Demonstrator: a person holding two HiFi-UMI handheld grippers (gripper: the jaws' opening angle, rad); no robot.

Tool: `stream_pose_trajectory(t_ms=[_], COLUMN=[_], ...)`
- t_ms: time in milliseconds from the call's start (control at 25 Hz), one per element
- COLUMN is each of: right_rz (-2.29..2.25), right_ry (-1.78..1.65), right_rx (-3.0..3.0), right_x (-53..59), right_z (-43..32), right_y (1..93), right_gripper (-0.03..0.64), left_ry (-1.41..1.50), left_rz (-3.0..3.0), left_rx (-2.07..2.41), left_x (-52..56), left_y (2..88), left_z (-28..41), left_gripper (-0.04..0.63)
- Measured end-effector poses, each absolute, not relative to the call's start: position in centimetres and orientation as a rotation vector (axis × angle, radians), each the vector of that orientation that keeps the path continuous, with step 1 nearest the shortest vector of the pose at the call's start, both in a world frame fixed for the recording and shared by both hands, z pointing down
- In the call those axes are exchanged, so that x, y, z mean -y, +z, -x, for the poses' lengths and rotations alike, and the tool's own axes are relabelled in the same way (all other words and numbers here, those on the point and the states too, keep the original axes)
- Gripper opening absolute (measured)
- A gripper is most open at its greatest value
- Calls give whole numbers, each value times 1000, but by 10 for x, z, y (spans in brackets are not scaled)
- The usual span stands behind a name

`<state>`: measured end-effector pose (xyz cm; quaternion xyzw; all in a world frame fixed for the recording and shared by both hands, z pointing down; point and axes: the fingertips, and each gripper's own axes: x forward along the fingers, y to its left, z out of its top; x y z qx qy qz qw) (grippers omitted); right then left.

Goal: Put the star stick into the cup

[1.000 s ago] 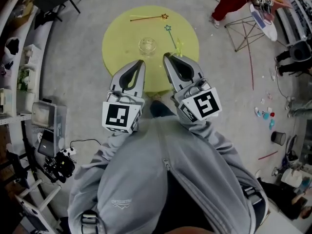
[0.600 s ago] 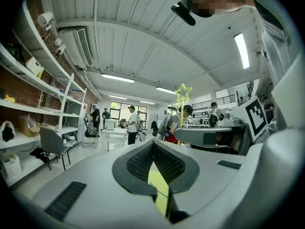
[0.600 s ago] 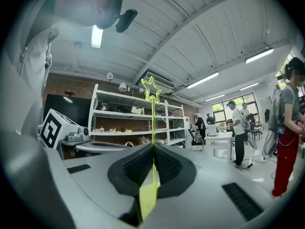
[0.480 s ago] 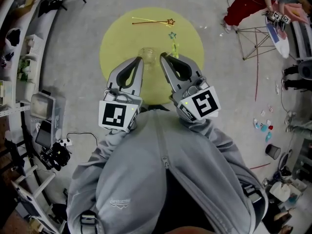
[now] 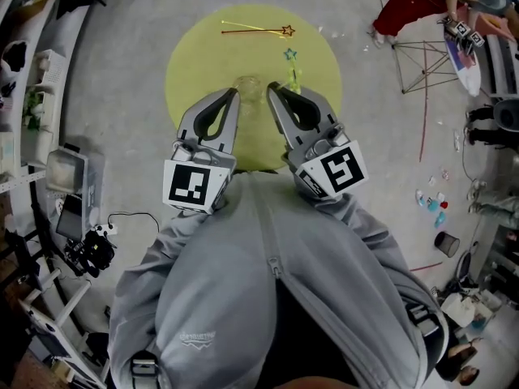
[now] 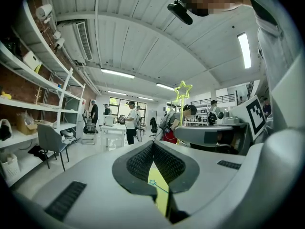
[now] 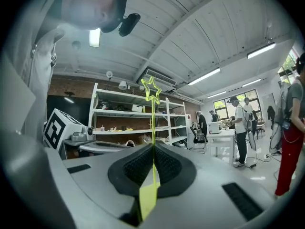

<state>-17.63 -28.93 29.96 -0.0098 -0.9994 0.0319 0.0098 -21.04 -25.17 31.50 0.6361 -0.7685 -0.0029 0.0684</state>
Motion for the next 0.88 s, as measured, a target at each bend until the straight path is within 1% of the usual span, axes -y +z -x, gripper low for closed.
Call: stream_pose_trajectory(t_ms=[280, 880], right_rz=[3, -27], right_ry=[136, 208], right_rx=[3100, 3070], right_x=[297, 324], right_z=[199, 245], right_y=[304, 381], right_gripper=[34, 34], left_ry=[-18, 16], left_rz=[-1968, -1960], left_rx=[2235, 2117], left_x=[262, 285], left_y=[327, 408], left_z=[225, 260], left_gripper=[17, 17])
